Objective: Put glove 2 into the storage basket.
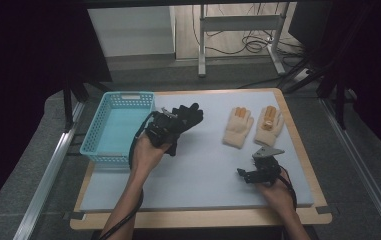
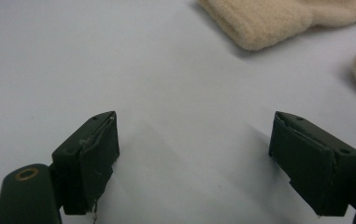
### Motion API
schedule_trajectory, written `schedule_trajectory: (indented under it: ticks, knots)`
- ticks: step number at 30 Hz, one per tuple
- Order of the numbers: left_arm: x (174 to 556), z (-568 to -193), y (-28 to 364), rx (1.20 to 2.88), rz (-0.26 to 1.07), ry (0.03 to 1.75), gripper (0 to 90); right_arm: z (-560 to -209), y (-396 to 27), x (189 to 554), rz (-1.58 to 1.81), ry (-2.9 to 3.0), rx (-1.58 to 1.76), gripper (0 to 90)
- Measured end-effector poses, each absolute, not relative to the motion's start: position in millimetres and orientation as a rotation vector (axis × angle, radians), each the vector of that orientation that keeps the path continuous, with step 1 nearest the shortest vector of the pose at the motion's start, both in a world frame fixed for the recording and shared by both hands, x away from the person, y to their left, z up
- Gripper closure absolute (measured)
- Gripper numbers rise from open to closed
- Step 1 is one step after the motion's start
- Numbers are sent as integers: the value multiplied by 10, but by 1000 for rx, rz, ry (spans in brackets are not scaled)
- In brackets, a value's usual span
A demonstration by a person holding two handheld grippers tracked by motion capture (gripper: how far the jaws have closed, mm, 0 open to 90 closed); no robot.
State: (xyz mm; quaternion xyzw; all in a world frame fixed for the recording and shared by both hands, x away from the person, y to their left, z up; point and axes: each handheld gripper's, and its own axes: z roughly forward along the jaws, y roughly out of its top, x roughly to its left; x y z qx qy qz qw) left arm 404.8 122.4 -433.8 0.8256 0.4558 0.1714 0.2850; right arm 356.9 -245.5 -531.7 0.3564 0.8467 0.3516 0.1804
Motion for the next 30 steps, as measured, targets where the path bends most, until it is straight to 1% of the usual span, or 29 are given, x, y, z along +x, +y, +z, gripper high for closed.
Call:
schedule_trajectory:
  ticks: [1,2,12,15,16,17,22,23,30]
  knots:
    - [4080,-4302,1330,2190,473,1247,594,-5317,-2455,3569,993,2391,1007,157]
    - [4080,-4302,1330,2190,473,1247,594,-5317,-2455,3569,993,2391,1007,157]
    - [4214,-4270,1874,2157,552,1386,592,-5317,-2455,3569,994,2391,1006,157]
    - [4243,-4292,2055,2137,557,1428,592,-5317,-2455,3569,993,2391,1006,157]
    - [4262,-4309,2172,2131,565,1461,592,-5317,-2455,3569,994,2391,1006,157]
    - [4262,-4309,2172,2131,565,1461,592,-5317,-2455,3569,994,2391,1006,157]
    - [4319,-4344,2464,2119,580,1538,589,-5317,-2455,3569,993,2391,1006,157]
    - [4342,-4355,2570,2101,578,1572,588,-5317,-2455,3569,993,2391,1006,157]
    - [4423,-4408,2827,2066,565,1641,581,-5317,-2454,3568,994,2391,1007,157]
